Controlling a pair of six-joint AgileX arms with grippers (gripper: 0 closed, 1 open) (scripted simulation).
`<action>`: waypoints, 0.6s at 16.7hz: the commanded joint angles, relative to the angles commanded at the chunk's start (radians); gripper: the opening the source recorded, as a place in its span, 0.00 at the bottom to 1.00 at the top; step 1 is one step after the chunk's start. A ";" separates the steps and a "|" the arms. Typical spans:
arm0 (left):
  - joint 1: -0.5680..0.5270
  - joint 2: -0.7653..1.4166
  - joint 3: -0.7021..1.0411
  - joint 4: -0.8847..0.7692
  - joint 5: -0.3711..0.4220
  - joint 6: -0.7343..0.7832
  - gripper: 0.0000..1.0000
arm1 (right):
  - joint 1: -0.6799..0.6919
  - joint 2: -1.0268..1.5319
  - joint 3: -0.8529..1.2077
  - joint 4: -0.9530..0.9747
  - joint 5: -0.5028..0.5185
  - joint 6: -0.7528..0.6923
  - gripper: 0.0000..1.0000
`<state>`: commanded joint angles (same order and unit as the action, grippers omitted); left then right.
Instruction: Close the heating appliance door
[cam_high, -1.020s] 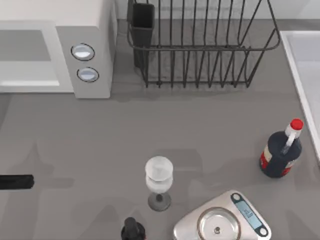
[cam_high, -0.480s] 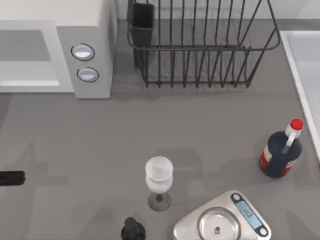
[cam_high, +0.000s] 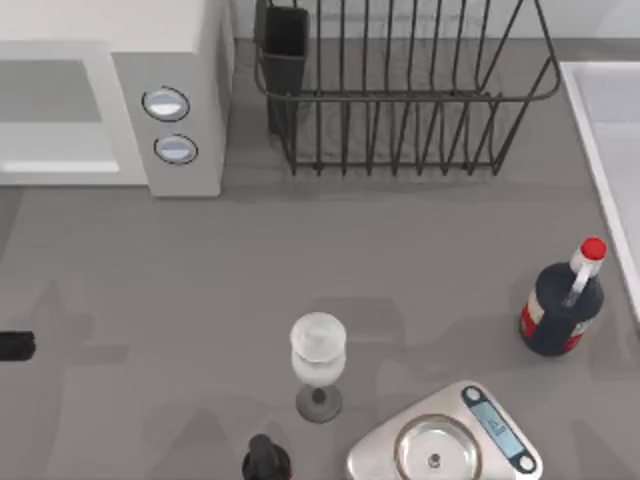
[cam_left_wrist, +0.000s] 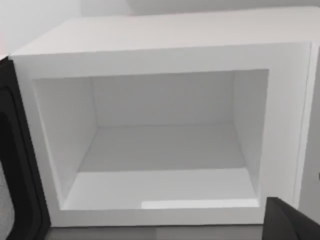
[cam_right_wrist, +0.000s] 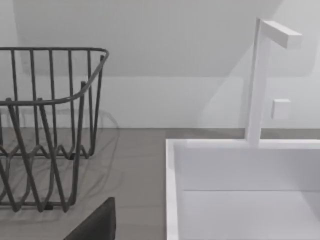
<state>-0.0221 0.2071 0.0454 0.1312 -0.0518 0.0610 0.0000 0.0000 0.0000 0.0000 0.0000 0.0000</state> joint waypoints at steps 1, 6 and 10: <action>0.042 0.042 0.042 -0.027 0.024 0.037 0.00 | 0.000 0.000 0.000 0.000 0.000 0.000 1.00; 0.354 0.392 0.366 -0.231 0.200 0.289 0.00 | 0.000 0.000 0.000 0.000 0.000 0.000 1.00; 0.649 0.776 0.693 -0.438 0.371 0.509 0.00 | 0.000 0.000 0.000 0.000 0.000 0.000 1.00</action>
<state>0.6267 0.9831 0.7381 -0.3071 0.3196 0.5705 0.0000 0.0000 0.0000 0.0000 0.0000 0.0000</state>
